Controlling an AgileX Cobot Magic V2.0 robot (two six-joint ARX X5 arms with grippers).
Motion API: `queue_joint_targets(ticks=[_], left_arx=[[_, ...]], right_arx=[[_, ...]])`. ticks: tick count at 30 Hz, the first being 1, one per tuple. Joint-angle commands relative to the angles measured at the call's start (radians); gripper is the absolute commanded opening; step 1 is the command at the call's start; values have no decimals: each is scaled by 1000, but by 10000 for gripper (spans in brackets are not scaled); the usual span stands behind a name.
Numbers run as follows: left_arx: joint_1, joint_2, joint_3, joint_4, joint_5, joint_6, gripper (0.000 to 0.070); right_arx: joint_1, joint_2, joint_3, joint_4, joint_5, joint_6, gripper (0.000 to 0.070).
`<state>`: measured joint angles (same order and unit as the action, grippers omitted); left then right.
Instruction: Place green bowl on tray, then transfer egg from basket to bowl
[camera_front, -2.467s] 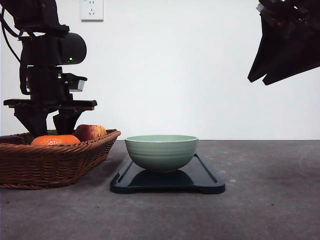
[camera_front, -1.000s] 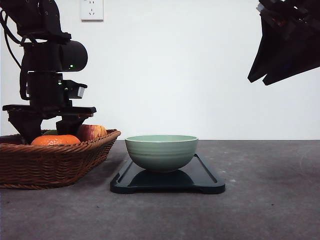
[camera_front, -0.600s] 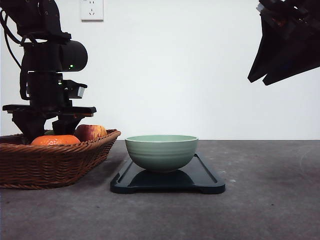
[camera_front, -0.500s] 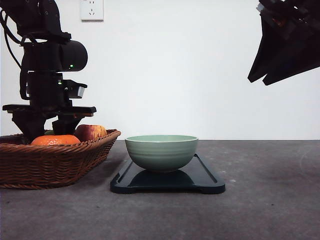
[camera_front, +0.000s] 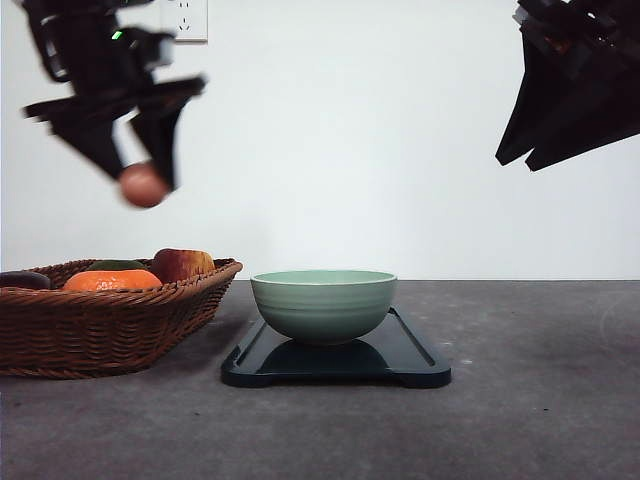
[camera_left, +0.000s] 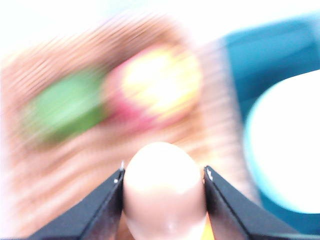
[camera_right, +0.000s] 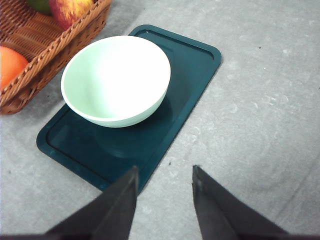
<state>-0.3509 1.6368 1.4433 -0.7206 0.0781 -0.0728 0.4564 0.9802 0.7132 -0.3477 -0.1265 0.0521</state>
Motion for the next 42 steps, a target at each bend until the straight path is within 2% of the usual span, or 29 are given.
queue_joint_targets(ticks=[1, 3, 8, 22, 31, 42], left_arx=[[-17, 16, 18, 40, 61, -12, 223], [-42, 18, 18, 82, 106, -37, 224], [-118, 32, 18, 174, 110, -52, 228], [-271, 207, 18, 331, 0, -44, 228], [-298, 291, 18, 353, -95, -44, 228], [-303, 352, 18, 351, -98, -45, 228]], right_arx=[[4, 7, 4, 7, 4, -7, 213], [4, 7, 4, 6, 4, -7, 213], [4, 7, 4, 7, 4, -7, 213], [4, 7, 4, 5, 4, -7, 213], [4, 7, 4, 3, 4, -7, 213], [4, 7, 4, 3, 4, -7, 213]])
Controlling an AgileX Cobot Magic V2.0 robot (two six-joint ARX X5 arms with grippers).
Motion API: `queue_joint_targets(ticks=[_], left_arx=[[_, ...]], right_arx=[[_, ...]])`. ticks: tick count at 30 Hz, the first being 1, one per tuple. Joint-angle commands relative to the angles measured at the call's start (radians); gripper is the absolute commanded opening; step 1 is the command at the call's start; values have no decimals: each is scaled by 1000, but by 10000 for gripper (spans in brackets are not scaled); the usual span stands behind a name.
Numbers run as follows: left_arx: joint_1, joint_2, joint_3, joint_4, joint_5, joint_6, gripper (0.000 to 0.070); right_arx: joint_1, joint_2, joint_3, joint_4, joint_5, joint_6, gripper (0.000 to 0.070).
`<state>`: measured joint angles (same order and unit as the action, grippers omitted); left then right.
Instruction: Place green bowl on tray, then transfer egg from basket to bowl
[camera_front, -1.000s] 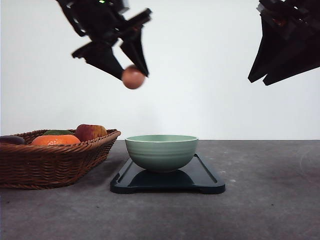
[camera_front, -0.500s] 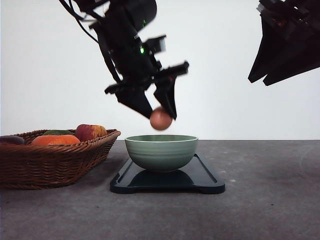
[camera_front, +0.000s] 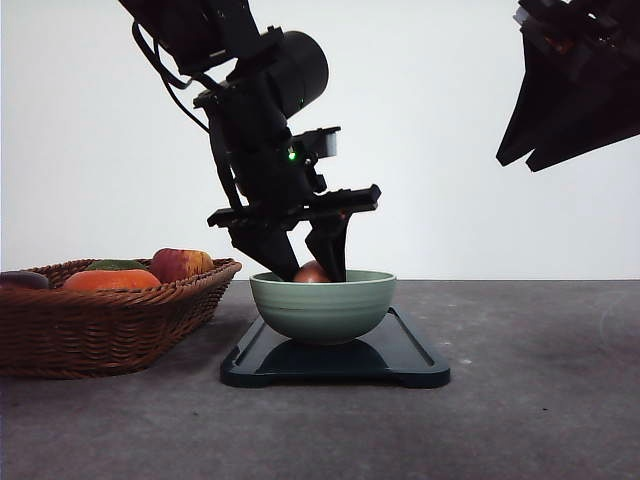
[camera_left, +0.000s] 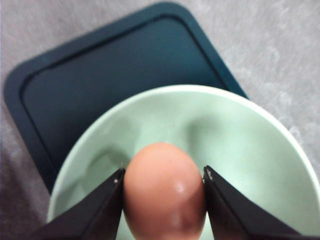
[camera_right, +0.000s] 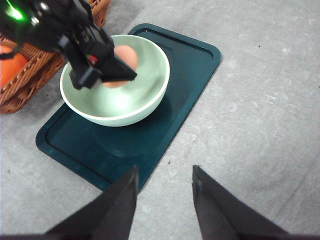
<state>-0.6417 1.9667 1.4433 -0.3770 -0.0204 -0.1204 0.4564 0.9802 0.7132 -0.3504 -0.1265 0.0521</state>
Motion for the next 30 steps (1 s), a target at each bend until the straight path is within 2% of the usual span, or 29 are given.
queue_joint_targets(ticks=[1, 10, 14, 16, 22, 30], left_arx=[[-14, 26, 18, 8, 0, 2, 229], [-35, 63, 18, -3, 0, 0, 251], [-41, 60, 20, 0, 0, -1, 378], [-41, 59, 22, -7, 1, -1, 405], [-41, 53, 66, -110, 0, 0, 405], [-39, 39, 222, -233, 0, 0, 403]], right_arx=[[4, 7, 4, 6, 4, -7, 213], [4, 7, 4, 5, 4, -7, 213], [4, 7, 4, 5, 4, -7, 213], [4, 7, 4, 1, 3, -7, 213], [4, 7, 4, -22, 3, -7, 213], [4, 7, 4, -25, 3, -7, 213]])
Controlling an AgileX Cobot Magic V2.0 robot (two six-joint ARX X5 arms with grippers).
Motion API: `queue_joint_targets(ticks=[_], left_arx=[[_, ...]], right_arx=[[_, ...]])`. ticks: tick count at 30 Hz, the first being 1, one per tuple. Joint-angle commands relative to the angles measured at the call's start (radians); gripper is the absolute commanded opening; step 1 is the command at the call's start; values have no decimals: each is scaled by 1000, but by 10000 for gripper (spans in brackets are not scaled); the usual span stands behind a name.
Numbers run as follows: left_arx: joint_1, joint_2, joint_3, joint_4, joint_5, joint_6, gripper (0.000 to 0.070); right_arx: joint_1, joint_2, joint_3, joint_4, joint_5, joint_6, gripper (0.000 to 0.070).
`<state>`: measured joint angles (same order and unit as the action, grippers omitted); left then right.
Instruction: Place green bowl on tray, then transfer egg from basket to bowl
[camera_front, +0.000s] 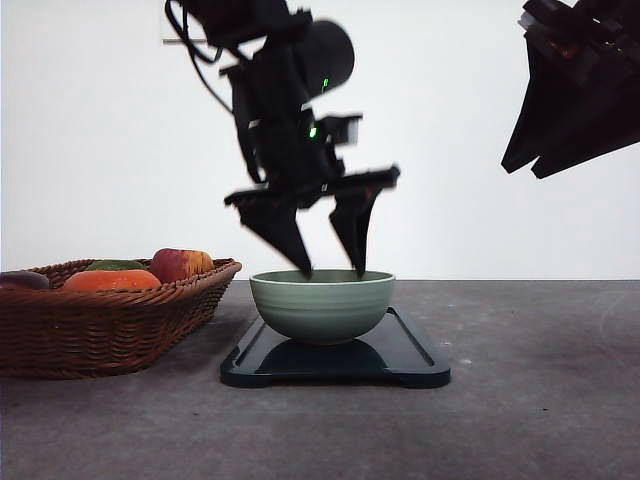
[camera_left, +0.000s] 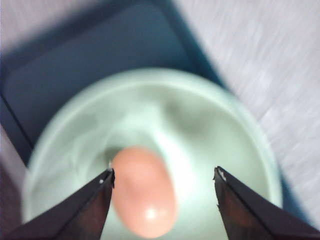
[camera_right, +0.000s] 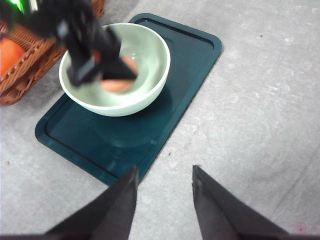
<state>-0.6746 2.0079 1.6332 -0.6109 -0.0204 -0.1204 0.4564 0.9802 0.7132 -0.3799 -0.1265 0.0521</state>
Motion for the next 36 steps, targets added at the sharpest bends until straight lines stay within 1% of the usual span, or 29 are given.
queue_joint_targets(ticks=[1, 4, 8, 10, 13, 16, 19, 22, 24, 27, 31, 36], left_arx=[[-6, -10, 47, -5, 0, 0, 403], [-6, -59, 55, 1, 1, 1, 403], [-5, -139, 53, -58, 1, 47, 403], [-3, -174, 45, -79, 1, 56, 403], [9, -242, -10, -55, 3, 53, 403], [15, -330, -112, -5, 3, 44, 402], [25, -433, -245, 56, 2, 23, 402], [37, -542, -387, 112, 1, -14, 402], [51, -620, -481, 138, 1, -56, 402], [77, -730, -601, 158, 1, -103, 402], [114, -861, -727, 158, 1, -114, 402], [169, -987, -841, 154, 1, -154, 400]], right_arx=[[4, 7, 4, 4, 3, -7, 213], [4, 7, 4, -4, 4, -7, 213], [4, 7, 4, -19, 4, -7, 213], [4, 7, 4, -19, 4, -7, 213], [4, 7, 4, -18, 4, -7, 213], [4, 7, 4, -18, 4, -7, 213], [4, 7, 4, -17, 4, -8, 213], [4, 7, 4, -17, 4, -8, 213], [4, 7, 4, -17, 4, -8, 213], [4, 7, 4, -17, 4, -8, 213], [4, 7, 4, -17, 4, -8, 213], [4, 7, 4, -18, 3, -7, 213]])
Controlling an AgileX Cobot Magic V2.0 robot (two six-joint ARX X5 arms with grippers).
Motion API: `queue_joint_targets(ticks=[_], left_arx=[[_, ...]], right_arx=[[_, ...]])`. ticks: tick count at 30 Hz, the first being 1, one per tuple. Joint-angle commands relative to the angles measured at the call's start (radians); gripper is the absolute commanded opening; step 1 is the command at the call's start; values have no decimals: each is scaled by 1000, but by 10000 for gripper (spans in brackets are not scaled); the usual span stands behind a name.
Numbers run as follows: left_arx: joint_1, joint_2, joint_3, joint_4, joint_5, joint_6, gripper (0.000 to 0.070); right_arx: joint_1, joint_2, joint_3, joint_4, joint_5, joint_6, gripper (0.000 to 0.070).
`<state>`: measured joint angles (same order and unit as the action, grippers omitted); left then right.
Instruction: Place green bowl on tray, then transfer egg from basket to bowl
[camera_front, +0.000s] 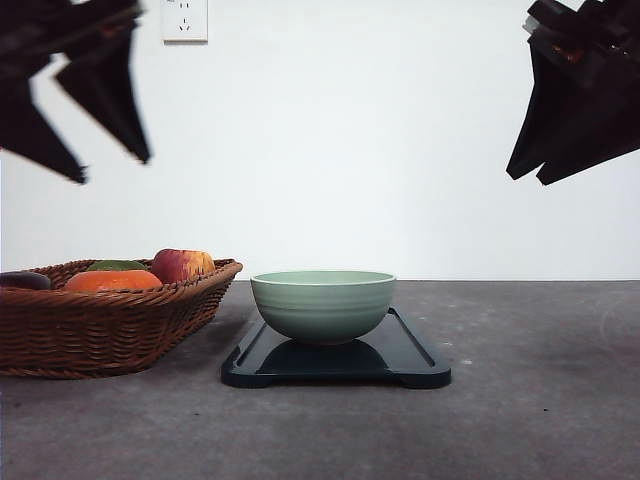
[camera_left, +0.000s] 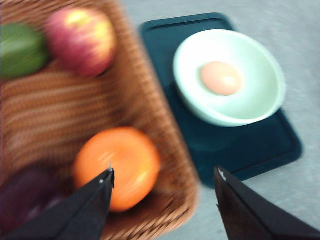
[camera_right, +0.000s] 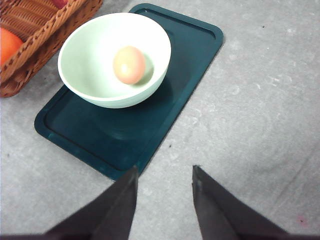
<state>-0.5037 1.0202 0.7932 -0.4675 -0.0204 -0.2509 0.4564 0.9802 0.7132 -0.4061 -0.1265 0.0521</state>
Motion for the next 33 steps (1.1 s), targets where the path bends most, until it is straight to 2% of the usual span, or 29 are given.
queue_joint_targets(ticks=[1, 7, 8, 9, 10, 25, 26, 29, 33], left_arx=[[7, -18, -18, 10, 0, -32, 399], [20, -58, -31, -37, -1, -23, 387], [20, -59, -31, -37, -1, -23, 290], [20, -59, -31, -37, -1, -23, 159], [20, -59, -31, -35, -2, -24, 1], [19, -63, -30, -33, -1, -20, 1], [28, -77, -33, -30, -12, 35, 1], [66, -149, -94, 56, -16, 113, 1], [168, -320, -260, 205, 3, 102, 1]], right_arx=[[4, 7, 4, 8, 3, -7, 213], [4, 7, 4, 1, 3, -7, 213], [4, 7, 4, 1, 4, -7, 153], [4, 7, 4, 3, 4, -7, 82], [4, 7, 4, 5, 3, -7, 0], [4, 5, 6, 17, -3, -6, 16], [4, 5, 6, 17, -3, -6, 15], [4, 5, 6, 17, -4, -6, 16], [4, 5, 6, 17, -3, -6, 16]])
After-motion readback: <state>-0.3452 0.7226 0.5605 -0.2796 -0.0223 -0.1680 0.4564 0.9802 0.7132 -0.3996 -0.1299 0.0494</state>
